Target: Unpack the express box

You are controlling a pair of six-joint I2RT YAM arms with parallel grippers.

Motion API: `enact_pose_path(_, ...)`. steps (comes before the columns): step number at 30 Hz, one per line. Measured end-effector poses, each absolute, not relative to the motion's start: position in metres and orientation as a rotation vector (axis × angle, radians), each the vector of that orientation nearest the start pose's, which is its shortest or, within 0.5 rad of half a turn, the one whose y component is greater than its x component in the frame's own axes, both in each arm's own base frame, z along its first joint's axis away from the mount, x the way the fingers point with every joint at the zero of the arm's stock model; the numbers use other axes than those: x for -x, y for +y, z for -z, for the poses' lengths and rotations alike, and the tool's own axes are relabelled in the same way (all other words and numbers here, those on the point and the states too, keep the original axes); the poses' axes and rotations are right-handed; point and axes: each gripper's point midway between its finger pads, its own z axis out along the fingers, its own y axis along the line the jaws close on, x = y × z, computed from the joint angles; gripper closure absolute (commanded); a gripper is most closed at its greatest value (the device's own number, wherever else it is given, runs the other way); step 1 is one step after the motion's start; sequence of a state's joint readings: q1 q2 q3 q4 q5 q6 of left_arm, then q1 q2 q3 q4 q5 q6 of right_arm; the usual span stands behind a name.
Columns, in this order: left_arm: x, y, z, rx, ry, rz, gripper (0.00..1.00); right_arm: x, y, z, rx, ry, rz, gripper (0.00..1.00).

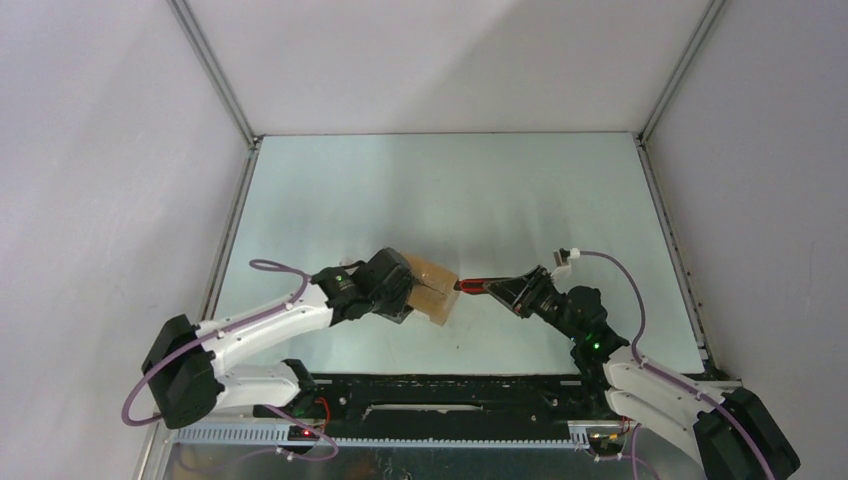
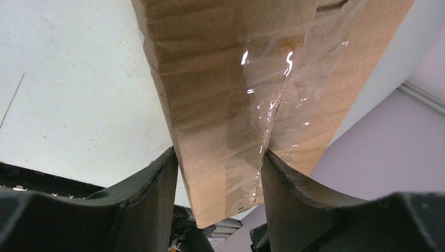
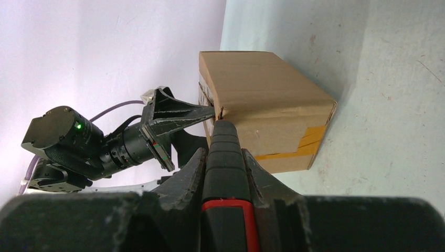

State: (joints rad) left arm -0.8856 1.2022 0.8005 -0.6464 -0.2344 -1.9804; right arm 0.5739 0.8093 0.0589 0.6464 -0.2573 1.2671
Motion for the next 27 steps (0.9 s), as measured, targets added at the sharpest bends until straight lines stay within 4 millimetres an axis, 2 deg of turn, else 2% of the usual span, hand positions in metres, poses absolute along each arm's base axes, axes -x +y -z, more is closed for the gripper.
enact_pose_path(9, -0.201, -0.238, -0.109, 1.526, 2.272, 0.737, 1.0, -0.197, 0.229, -0.146, -0.413, 1.901, -1.537, 1.0)
enact_pose_path(21, -0.205, -0.231, -0.108, 1.547, 2.229, 0.72, 1.0, -0.2, 0.241, -0.147, -0.397, 1.905, -1.534, 1.0)
enact_pose_path(27, -0.206, -0.23, -0.109, 1.558, 2.23, 0.725, 1.0, -0.2, 0.24, -0.146, -0.389, 1.907, -1.532, 1.0)
